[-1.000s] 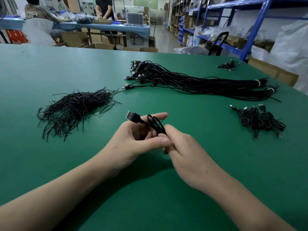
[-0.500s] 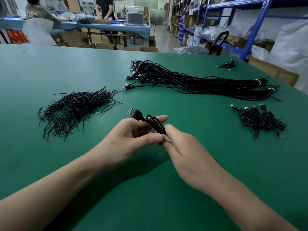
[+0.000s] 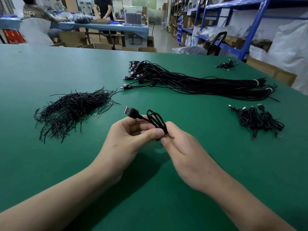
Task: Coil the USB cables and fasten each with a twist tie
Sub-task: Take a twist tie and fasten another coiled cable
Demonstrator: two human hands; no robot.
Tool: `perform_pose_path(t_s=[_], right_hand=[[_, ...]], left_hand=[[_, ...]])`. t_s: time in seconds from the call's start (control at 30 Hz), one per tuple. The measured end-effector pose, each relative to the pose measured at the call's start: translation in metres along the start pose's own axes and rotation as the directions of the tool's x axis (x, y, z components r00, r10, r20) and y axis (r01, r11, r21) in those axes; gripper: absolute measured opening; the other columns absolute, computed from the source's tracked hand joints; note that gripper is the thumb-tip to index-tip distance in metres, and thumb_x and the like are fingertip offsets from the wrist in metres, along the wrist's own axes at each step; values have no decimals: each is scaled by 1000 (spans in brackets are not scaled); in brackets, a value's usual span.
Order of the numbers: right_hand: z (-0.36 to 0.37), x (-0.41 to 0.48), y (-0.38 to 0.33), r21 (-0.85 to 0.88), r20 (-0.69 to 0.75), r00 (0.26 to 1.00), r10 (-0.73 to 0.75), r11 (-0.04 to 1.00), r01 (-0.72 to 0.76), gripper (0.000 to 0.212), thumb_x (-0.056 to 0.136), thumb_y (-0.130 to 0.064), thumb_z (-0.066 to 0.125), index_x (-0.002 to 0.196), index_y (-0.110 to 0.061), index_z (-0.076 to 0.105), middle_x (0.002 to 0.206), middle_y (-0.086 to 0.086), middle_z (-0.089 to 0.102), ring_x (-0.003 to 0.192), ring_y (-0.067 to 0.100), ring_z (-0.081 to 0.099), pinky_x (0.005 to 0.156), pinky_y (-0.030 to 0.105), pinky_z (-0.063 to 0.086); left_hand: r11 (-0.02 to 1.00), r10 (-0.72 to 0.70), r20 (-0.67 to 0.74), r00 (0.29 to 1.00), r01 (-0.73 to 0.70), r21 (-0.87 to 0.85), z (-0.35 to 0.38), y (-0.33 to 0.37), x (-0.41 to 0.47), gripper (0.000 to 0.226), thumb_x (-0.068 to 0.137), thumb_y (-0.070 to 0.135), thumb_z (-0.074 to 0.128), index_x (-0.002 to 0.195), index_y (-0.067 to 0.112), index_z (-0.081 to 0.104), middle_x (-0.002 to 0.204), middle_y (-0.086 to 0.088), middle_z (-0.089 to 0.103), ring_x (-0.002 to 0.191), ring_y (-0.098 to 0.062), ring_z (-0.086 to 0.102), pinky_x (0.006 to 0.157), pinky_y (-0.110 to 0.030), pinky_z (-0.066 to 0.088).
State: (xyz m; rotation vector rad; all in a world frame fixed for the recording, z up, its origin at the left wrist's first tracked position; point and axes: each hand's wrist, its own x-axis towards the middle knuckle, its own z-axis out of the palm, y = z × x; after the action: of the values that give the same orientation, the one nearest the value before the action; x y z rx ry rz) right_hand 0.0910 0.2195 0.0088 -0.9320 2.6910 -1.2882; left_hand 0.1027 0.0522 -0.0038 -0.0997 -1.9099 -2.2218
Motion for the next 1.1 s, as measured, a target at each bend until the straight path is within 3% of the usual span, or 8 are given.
perform_pose_path(t_s=[0.2,0.33,0.47,0.6,0.77,0.9,1.03,1.1], right_hand=[[1,0,-2,56,3,1000,13,998,-13,20,107,-25,38,94,-14,48,83,11,57,74,29,50,71,58,44],[4,0,2,45,-45,999,-3,999,5,23,107,-27,38,87,-32,47,72,-5,50,62,13,43,63,47,42],[7,3,5,90,-67,998,4,996,2,19,101,-31,35,96,-24,52,70,-9,49,62,13,45,62,50,45],[8,4,4,208,-48,999,9,978,1,21,105,-26,37,106,-32,57,64,-8,45,50,11,42,48,35,36],[6,4,5,263,-20,1000,18,965,-12,23,108,-22,39,112,-35,58,61,-16,49,50,3,43,50,19,34],[4,3,4,200,9,1000,22,980,-24,21,105,-30,37,96,-31,56,71,-12,52,65,11,46,64,43,45],[2,4,-1,314,73,997,5,949,-28,37,98,-37,35,76,-58,55,61,-26,50,56,-2,41,56,16,37],[0,4,-2,400,103,994,-23,916,-20,38,99,-34,36,82,-56,62,60,-27,50,55,-5,43,54,9,37]], left_hand=[[999,4,-104,995,1,50,3,-1,-3,51,55,37,85,88,2,72,79,-7,77,68,-8,71,66,-13,52],[999,-5,-88,996,9,39,4,-2,-5,34,59,37,84,79,10,78,80,-6,78,69,-6,69,66,-13,51],[999,6,-29,1000,-7,-38,8,-4,-7,31,68,30,81,94,12,81,96,-6,79,90,-12,74,78,-15,53],[996,8,20,1000,-7,-88,9,-5,-6,31,74,29,77,102,16,81,105,-6,78,100,-12,72,84,-15,52],[997,15,66,998,-10,-82,11,-5,-6,31,78,30,74,107,19,80,110,-3,77,102,-7,70,86,-14,49],[999,46,75,996,-43,-32,13,-4,-8,27,82,28,72,107,20,80,106,-1,78,93,-1,69,80,-11,49],[994,95,86,992,-99,51,14,-2,-8,17,88,23,74,104,21,79,107,-1,77,94,-9,70,83,-24,53],[985,121,89,989,-131,117,12,-1,-7,16,88,24,70,102,23,78,108,0,76,97,-14,69,89,-41,53]])
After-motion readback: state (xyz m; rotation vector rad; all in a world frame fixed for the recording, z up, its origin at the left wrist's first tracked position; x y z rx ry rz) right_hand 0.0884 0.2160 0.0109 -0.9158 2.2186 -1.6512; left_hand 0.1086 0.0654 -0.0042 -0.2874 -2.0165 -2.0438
